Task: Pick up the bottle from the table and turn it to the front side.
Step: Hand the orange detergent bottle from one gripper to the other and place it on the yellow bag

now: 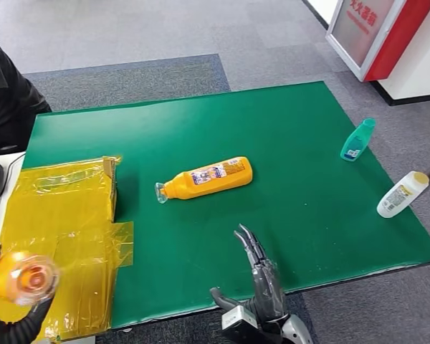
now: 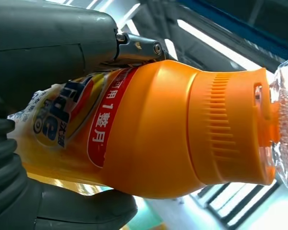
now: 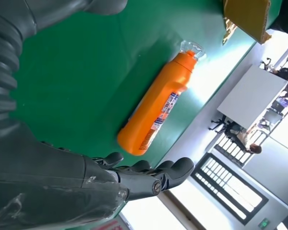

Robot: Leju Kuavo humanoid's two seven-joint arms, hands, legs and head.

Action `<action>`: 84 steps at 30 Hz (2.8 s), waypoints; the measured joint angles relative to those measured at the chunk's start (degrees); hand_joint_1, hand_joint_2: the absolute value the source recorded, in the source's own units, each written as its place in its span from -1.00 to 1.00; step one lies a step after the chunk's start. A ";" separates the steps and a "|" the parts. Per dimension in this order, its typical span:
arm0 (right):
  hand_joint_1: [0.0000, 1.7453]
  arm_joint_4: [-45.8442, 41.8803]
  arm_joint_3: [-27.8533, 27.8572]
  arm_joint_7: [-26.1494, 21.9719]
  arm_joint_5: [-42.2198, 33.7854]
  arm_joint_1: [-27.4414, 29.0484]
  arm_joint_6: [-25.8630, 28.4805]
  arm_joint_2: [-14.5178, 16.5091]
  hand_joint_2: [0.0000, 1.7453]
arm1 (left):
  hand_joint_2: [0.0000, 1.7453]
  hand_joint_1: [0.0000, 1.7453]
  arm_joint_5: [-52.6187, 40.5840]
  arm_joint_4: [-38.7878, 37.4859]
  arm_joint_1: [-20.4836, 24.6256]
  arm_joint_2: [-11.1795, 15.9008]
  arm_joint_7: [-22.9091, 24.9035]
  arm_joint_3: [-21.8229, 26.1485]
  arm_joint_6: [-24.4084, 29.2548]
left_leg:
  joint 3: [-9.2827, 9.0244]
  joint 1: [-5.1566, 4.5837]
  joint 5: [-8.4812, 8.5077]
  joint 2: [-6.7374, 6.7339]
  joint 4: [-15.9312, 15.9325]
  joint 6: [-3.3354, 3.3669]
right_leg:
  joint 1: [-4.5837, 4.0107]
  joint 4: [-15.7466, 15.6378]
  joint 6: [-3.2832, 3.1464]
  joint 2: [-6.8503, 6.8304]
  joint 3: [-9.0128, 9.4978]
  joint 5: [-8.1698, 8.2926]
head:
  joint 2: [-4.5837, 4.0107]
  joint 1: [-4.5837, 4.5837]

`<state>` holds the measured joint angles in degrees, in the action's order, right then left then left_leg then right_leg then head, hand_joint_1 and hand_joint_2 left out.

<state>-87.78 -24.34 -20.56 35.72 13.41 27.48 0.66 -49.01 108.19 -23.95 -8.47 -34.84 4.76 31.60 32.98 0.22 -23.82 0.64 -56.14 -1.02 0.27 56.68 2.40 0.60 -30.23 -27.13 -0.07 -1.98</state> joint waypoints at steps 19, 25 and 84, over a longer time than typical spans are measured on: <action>-1.00 1.59 -0.57 -0.02 -0.27 -3.31 -8.72 0.02 1.00 | 1.00 1.00 -40.63 -24.47 18.53 12.53 35.33 -10.78 -5.85 | 0.00 0.02 0.10 0.00 0.00 0.01 | -0.01 0.00 0.00 0.00 0.17 0.10 | 0.00 0.00; -1.00 3.65 -2.12 -0.20 -1.06 -4.49 -9.80 0.07 1.00 | 1.00 1.00 -40.86 -31.44 25.81 15.11 36.60 -16.39 -10.48 | 0.01 0.03 0.11 0.01 0.00 0.01 | -0.01 0.00 -0.01 0.00 0.16 0.10 | 0.00 0.01; -1.00 6.34 -2.30 1.99 -0.85 -1.86 -4.92 0.71 1.00 | 1.00 -1.00 15.82 -8.80 8.12 9.94 10.21 0.64 -20.94 | -0.01 0.03 0.04 -0.03 0.02 -0.05 | -0.05 0.00 -0.05 0.02 0.20 0.04 | 0.00 0.01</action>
<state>-81.44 -26.64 -18.57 34.87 11.56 22.56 1.37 -33.19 99.38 -15.83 1.47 -24.63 5.40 10.66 32.97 0.24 -23.78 0.61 -56.12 -1.07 0.21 56.69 2.35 0.62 -30.03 -27.09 -0.07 -1.98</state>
